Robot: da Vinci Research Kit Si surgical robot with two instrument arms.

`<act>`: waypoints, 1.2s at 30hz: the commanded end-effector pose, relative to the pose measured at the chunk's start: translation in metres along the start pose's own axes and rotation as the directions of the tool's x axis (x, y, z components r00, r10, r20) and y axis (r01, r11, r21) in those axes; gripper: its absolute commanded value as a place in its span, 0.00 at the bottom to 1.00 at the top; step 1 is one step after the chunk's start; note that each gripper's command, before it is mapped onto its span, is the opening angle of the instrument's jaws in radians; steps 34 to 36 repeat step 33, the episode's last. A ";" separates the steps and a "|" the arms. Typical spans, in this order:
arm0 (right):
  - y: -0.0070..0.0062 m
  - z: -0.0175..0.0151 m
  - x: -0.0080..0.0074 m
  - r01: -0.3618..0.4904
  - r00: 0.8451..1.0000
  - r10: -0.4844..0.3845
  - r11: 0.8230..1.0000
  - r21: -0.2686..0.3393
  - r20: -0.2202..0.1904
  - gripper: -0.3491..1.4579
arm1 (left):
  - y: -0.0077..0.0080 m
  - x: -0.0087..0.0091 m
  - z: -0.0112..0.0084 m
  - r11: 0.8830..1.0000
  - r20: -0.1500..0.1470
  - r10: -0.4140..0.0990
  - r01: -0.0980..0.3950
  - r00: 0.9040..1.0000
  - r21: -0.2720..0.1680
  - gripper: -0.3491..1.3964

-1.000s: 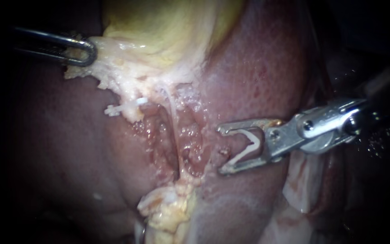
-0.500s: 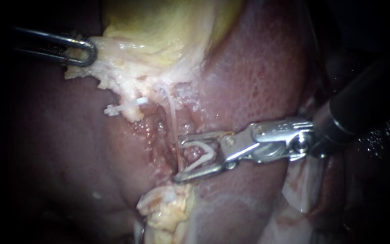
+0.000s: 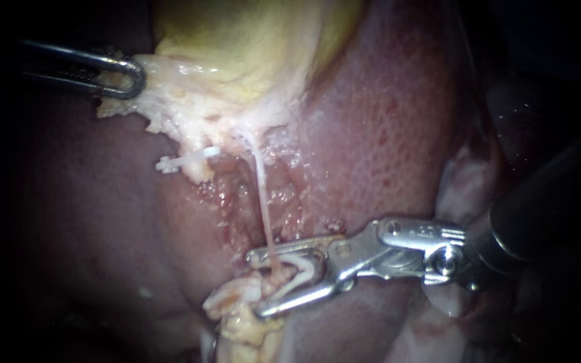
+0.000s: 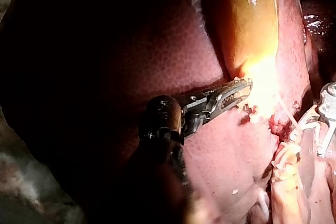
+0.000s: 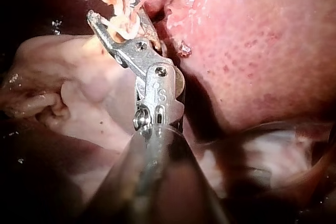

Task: Clipping first clip right tube

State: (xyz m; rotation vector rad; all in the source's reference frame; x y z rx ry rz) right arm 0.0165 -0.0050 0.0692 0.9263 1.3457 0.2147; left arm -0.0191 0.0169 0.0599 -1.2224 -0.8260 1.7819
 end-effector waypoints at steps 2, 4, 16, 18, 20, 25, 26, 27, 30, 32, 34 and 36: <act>-0.0002 0.0000 0.0001 -0.007 1.000 0.006 1.000 0.018 0.006 0.43 | 0.0000 0.0000 0.0000 1.000 0.000 0.000 0.000 1.000 0.000 0.00; -0.0002 0.0000 0.0002 -0.011 1.000 0.011 1.000 0.013 0.005 0.41 | 0.0000 0.0000 0.0000 1.000 0.000 0.000 0.000 1.000 0.000 0.00; -0.0007 -0.0012 0.0008 -0.114 0.993 0.109 0.988 -0.108 -0.055 0.06 | 0.0000 0.0000 0.0000 1.000 0.000 0.000 0.000 1.000 0.000 0.00; -0.0008 -0.0014 0.0007 -0.121 0.992 0.115 0.986 -0.114 -0.059 0.00 | 0.0000 0.0000 0.0000 1.000 0.000 0.000 0.000 1.000 0.000 0.00; -0.0007 -0.0015 0.0007 -0.122 0.992 0.116 0.986 -0.115 -0.059 0.00 | 0.0000 0.0000 0.0000 1.000 0.000 0.000 0.000 1.000 0.000 0.00; -0.0007 -0.0015 0.0008 -0.122 0.991 0.116 0.986 -0.114 -0.059 0.00 | 0.0000 0.0000 0.0000 1.000 0.000 0.000 0.000 1.000 0.000 0.00; -0.0008 -0.0015 0.0008 -0.122 0.992 0.116 0.986 -0.111 -0.058 0.00 | -0.0001 0.0000 0.0000 1.000 0.000 0.000 0.000 1.000 0.000 0.00; -0.0007 -0.0014 0.0008 -0.122 0.992 0.116 0.987 -0.109 -0.057 0.00 | -0.0001 0.0000 0.0000 1.000 0.000 0.000 0.000 1.000 0.000 0.00; -0.0007 -0.0014 0.0007 -0.121 0.992 0.115 0.987 -0.109 -0.056 0.00 | -0.0002 0.0000 0.0000 1.000 0.000 0.000 0.000 1.000 0.000 0.00; -0.0007 -0.0013 0.0006 -0.121 0.992 0.115 0.987 -0.109 -0.056 0.00 | -0.0002 0.0000 0.0000 1.000 0.000 0.000 0.000 1.000 0.000 0.00; -0.0007 -0.0013 0.0006 -0.120 0.992 0.115 0.987 -0.109 -0.056 0.00 | -0.0002 0.0000 0.0001 1.000 0.000 0.000 0.000 1.000 0.000 0.00; -0.0007 -0.0013 0.0006 -0.120 0.992 0.115 0.987 -0.109 -0.056 0.00 | -0.0002 0.0000 0.0001 1.000 0.000 0.000 0.000 1.000 0.000 0.00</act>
